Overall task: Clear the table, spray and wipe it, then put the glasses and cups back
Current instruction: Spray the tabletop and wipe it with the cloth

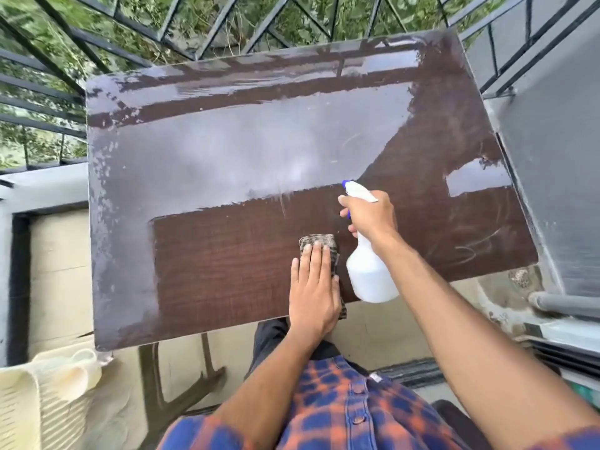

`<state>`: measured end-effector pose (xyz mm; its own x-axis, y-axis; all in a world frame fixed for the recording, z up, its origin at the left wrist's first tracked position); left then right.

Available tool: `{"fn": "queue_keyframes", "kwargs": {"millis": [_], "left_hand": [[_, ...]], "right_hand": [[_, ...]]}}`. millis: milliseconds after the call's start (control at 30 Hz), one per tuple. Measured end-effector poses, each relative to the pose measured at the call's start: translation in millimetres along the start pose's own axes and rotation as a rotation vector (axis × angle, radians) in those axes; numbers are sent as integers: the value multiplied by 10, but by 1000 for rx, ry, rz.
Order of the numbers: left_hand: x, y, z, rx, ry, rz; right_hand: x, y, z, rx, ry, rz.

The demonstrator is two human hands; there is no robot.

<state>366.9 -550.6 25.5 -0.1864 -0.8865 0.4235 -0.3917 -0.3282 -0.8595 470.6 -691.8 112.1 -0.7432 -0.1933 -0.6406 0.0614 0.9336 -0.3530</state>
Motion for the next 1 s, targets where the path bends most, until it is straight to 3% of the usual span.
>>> {"fn": "queue_keyframes", "kwargs": {"millis": [433,633,1000], "left_hand": [[-157,-88,97,-40,-35,50],[-562,-581,831,32,-75,61],[-1212,-1426,2452,-33,92,131]], "right_hand": [[200,13,-59,-59,18,-51],[-98,139,92,-112,20,-94],[-629,400,495,-58,51,-32]]}}
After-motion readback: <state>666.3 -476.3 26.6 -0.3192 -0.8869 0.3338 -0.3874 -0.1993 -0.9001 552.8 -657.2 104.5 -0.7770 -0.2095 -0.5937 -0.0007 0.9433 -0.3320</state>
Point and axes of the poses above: each hand's wrist, its own z-axis towards the middle knuckle, its own y-axis out of the palm, x = y × z, the point moved 7 cm from there along z, towards the middle knuckle, and after that the axes turned 11 degrees about -x, right-handed, at the moved point
